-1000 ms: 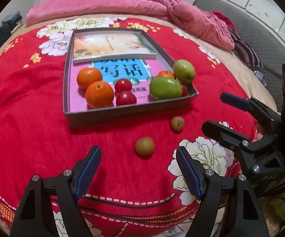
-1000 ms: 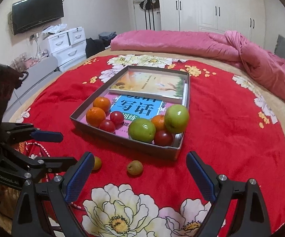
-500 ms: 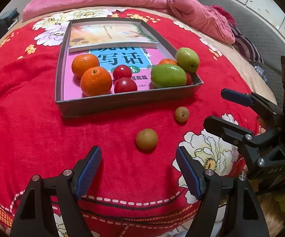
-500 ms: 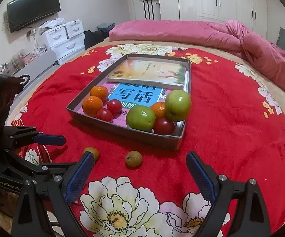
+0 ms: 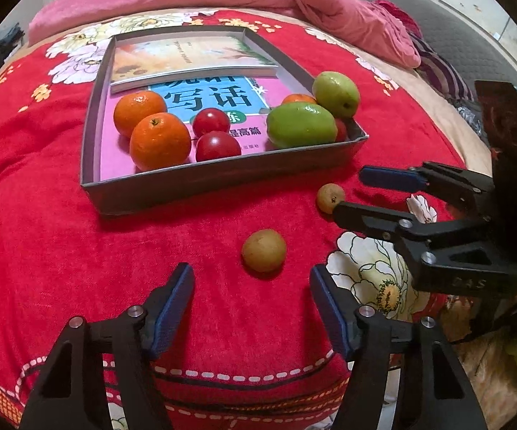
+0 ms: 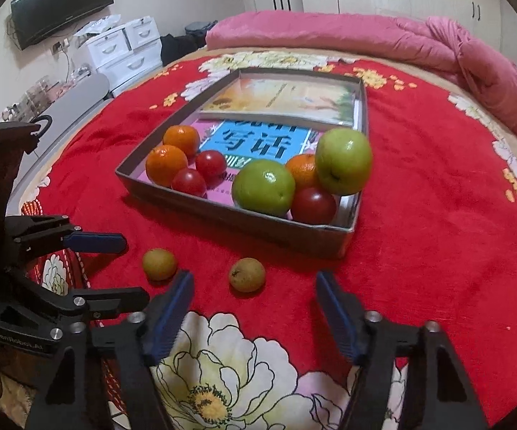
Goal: Organize fruits
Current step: 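Grasp a small brown kiwi with the left tool while the right tool grasps the other kiwi, then lift and carry both held kiwis over the grey tray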
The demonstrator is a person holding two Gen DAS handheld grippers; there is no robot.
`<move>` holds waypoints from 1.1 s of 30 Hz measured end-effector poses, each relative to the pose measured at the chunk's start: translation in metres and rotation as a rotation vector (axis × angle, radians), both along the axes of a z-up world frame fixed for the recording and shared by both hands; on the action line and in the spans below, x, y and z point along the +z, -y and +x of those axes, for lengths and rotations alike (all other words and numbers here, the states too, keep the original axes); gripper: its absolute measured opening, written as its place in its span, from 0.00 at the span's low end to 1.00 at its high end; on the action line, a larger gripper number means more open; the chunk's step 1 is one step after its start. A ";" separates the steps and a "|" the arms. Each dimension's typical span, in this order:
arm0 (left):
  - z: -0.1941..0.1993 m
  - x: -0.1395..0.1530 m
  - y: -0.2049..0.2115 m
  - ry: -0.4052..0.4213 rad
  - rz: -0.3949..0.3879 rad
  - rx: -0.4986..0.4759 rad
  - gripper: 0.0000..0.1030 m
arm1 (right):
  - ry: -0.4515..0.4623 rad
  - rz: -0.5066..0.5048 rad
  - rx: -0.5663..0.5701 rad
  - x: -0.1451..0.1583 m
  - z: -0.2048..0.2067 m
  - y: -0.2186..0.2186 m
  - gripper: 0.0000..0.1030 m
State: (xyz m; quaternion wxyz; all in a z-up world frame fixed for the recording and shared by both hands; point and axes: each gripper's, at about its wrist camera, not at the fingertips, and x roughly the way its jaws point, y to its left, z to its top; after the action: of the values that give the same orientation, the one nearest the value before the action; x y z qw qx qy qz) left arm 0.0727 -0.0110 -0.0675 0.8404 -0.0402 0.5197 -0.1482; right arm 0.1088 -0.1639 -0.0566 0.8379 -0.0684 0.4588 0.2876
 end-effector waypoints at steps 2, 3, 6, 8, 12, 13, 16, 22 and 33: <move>0.000 0.000 0.000 0.003 0.002 0.000 0.61 | -0.010 0.002 0.010 -0.004 0.003 -0.002 0.54; 0.001 -0.001 0.000 0.004 0.005 -0.002 0.60 | -0.013 0.001 0.017 -0.006 0.004 -0.004 0.51; 0.003 -0.002 0.001 0.003 0.004 -0.004 0.59 | -0.023 -0.013 0.042 -0.011 0.005 -0.009 0.43; 0.003 -0.003 0.002 0.004 0.001 -0.008 0.59 | -0.022 -0.027 0.058 -0.015 0.005 -0.013 0.40; 0.005 -0.003 0.004 0.011 -0.001 -0.015 0.56 | -0.020 -0.053 0.081 -0.021 0.005 -0.019 0.24; 0.006 -0.004 0.005 0.012 -0.001 -0.015 0.55 | -0.019 -0.051 0.082 -0.021 0.005 -0.019 0.24; 0.009 -0.006 0.007 0.013 -0.006 -0.012 0.55 | -0.020 -0.046 0.078 -0.019 0.005 -0.017 0.24; 0.014 -0.008 0.014 0.032 0.017 -0.020 0.42 | -0.020 -0.001 0.059 -0.010 0.005 -0.010 0.24; 0.014 -0.006 0.015 0.043 0.017 -0.039 0.27 | -0.018 0.047 0.049 -0.003 0.005 -0.006 0.24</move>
State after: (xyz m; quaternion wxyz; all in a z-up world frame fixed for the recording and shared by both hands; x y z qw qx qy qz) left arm 0.0870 -0.0264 -0.0738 0.8487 -0.0198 0.5033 -0.1613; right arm 0.1133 -0.1580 -0.0591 0.8278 -0.0574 0.4578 0.3192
